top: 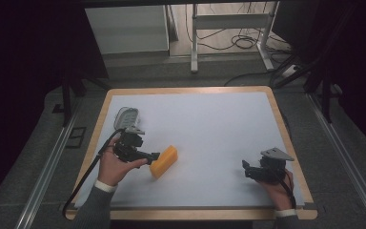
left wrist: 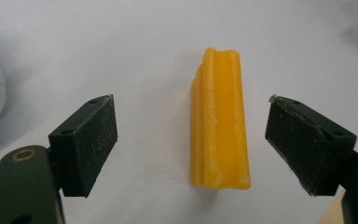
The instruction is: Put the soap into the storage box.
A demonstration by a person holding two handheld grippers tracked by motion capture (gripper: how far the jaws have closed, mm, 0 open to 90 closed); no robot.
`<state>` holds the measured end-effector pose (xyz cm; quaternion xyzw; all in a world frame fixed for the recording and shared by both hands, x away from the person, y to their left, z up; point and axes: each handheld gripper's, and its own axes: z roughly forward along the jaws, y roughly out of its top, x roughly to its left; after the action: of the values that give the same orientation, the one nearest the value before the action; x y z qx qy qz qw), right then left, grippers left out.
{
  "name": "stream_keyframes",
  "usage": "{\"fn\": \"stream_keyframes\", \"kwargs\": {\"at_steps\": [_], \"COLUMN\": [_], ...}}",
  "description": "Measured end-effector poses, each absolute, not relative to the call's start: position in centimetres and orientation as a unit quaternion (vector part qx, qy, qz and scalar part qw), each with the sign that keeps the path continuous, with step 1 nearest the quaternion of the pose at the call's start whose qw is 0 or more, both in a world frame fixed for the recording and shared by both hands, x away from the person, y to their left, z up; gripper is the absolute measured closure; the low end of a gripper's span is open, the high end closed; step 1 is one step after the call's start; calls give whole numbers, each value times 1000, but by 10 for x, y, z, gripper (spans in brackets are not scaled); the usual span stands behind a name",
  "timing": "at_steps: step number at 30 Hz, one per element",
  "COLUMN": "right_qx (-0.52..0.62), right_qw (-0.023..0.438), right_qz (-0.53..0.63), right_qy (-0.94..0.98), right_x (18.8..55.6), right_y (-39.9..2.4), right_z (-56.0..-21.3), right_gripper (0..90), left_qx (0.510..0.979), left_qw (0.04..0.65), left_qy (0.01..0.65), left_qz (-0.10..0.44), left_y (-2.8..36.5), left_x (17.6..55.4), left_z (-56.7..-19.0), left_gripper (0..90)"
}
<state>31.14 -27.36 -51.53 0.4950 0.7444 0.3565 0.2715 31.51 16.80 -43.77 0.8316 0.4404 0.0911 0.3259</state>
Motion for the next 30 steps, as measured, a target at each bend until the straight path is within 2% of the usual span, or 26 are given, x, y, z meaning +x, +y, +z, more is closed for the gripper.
{"fn": "stream_keyframes", "kwargs": {"at_steps": [16,30], "right_qx": [493,494], "right_qw": [270,270], "right_qz": [353,353], "right_qy": [748,747], "right_x": [312,312], "right_y": [-274,-274], "right_z": [-517,-517], "right_gripper": [66,66], "left_qx": [850,863], "left_qw": [298,267], "left_qy": [429,426], "left_qz": [66,56], "left_y": [135,122], "left_x": [329,337], "left_z": [-456,-475], "left_gripper": [174,178]}}
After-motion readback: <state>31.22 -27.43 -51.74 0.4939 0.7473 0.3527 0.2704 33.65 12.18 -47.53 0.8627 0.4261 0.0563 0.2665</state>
